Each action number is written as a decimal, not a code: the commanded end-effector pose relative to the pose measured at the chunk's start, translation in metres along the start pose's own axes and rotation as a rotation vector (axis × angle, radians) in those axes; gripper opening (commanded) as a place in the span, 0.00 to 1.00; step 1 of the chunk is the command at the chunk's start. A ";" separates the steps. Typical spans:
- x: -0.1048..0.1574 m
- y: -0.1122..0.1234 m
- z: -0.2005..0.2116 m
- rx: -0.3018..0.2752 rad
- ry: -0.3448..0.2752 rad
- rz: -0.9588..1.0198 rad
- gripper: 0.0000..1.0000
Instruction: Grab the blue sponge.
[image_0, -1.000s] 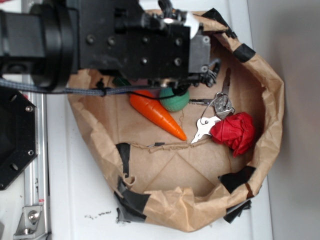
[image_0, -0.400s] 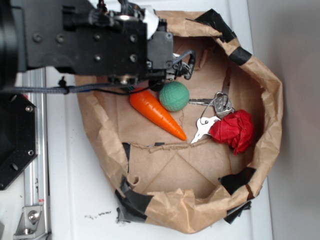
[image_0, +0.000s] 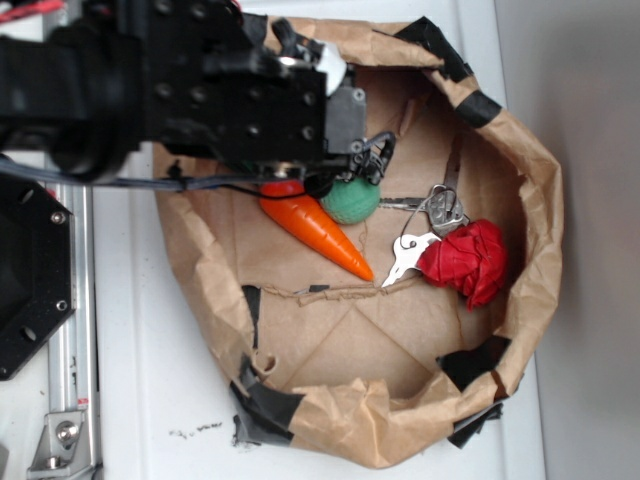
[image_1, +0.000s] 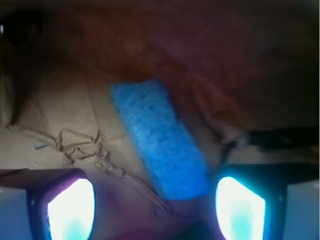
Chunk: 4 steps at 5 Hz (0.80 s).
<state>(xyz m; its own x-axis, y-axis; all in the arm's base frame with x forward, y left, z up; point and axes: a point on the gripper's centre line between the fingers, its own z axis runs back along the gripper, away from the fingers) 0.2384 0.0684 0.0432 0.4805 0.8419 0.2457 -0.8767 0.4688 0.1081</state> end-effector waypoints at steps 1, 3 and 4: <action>0.001 0.017 0.008 -0.007 -0.113 0.028 1.00; -0.015 0.024 0.009 -0.030 -0.158 0.088 1.00; -0.015 0.016 0.002 -0.011 -0.157 0.116 1.00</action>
<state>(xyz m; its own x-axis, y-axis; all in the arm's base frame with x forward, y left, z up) 0.2226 0.0599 0.0375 0.4093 0.8244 0.3910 -0.9089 0.4061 0.0950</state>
